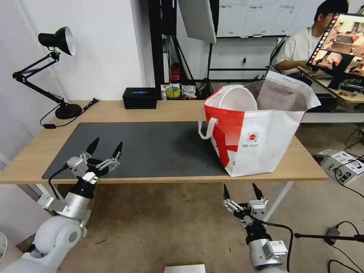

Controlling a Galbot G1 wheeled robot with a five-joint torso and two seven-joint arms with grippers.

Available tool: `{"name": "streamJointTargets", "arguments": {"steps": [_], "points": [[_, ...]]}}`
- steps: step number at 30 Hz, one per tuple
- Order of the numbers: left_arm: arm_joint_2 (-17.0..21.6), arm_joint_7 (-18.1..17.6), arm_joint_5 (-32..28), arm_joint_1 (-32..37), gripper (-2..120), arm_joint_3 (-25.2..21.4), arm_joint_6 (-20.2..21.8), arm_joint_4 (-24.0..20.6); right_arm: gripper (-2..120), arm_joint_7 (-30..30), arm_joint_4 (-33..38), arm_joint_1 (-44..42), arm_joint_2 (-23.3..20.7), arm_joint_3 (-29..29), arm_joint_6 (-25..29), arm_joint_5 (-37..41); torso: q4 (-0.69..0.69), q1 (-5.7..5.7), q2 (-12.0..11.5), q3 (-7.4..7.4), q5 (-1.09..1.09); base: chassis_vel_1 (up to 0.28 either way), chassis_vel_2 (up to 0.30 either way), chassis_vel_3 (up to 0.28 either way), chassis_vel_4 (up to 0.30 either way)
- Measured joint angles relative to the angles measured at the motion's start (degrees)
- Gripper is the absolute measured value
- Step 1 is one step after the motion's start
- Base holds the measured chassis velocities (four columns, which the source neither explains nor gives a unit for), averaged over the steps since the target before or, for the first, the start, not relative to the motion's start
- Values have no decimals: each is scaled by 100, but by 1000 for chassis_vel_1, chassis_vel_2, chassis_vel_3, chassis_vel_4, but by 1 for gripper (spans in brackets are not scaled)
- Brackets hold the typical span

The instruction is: Pick up the trash from the table and place it into the takeout bag.

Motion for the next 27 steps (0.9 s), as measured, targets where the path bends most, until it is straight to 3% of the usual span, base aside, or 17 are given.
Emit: {"name": "streamJointTargets", "arguments": {"steps": [13, 27], "points": [[-755, 120, 317, 908, 100, -765, -253, 25, 100, 0, 0, 0, 0, 0, 0, 0, 1, 0, 0, 0, 0, 0, 0, 0, 0], [-1166, 67, 761, 1474, 100, -1232, -371, 37, 100, 0, 0, 0, 0, 0, 0, 0, 0, 0, 0, 0, 0, 0, 0, 0, 0]]}}
